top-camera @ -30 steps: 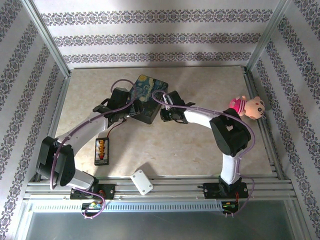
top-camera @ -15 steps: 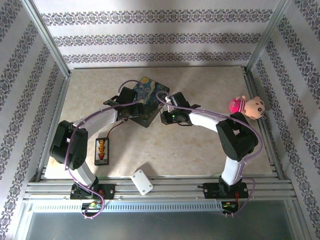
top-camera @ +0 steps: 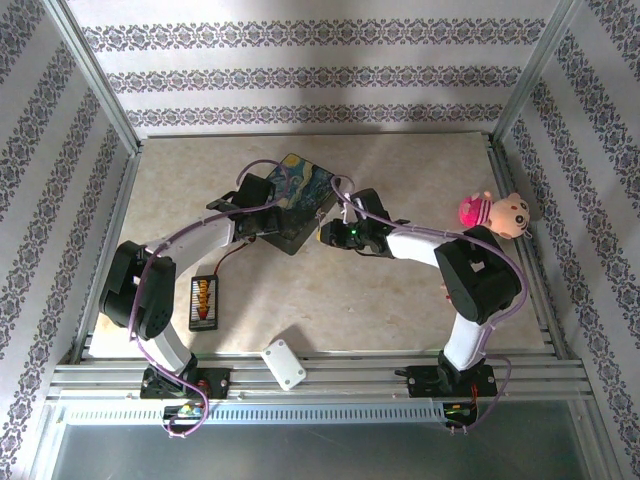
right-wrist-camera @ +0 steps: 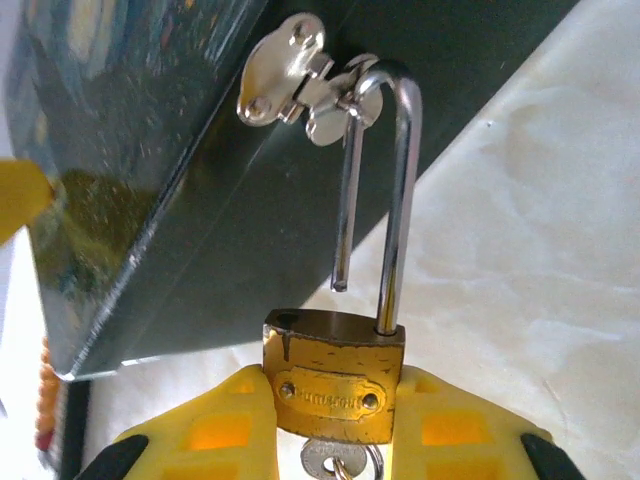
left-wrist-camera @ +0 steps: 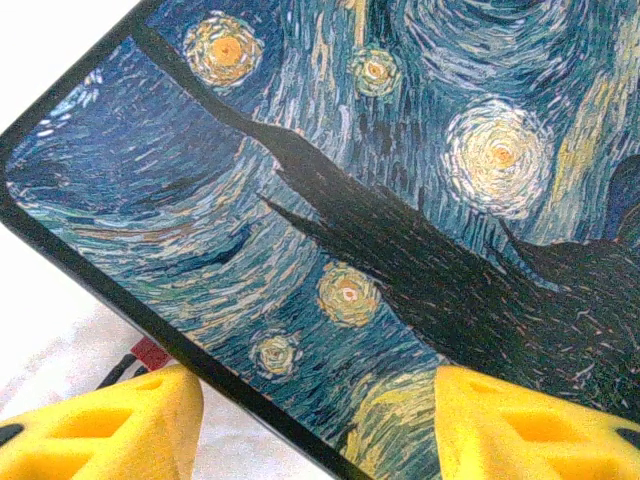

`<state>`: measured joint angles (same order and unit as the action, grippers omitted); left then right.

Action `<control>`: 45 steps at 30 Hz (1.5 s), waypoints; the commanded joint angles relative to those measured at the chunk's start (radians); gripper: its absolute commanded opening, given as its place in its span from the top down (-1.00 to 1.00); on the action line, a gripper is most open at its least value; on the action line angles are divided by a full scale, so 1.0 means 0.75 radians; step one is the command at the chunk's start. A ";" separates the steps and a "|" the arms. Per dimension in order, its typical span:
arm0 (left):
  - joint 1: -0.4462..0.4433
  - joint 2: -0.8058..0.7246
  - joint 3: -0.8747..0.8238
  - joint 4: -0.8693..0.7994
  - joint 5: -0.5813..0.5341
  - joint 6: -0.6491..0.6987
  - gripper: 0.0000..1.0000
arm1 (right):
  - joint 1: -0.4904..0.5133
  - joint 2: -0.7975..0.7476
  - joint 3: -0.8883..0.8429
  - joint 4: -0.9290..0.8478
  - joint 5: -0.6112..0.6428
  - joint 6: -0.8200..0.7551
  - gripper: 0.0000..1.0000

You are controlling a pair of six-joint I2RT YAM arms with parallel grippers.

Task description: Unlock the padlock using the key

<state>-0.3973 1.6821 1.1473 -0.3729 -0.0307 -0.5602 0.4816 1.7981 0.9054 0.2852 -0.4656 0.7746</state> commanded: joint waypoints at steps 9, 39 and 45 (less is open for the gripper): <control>0.009 0.027 -0.082 -0.062 0.020 0.020 0.08 | -0.029 0.036 -0.163 0.608 0.163 0.423 1.00; 0.014 0.046 -0.099 -0.067 0.023 0.020 0.47 | -0.049 0.201 -0.187 1.060 0.453 0.664 1.00; 0.014 0.042 -0.102 -0.069 0.024 0.022 0.49 | -0.059 0.232 -0.164 1.096 0.483 0.683 1.00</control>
<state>-0.3973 1.6806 1.1213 -0.2840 0.0189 -0.5640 0.4706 1.9606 0.7586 1.0161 -0.2031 1.2720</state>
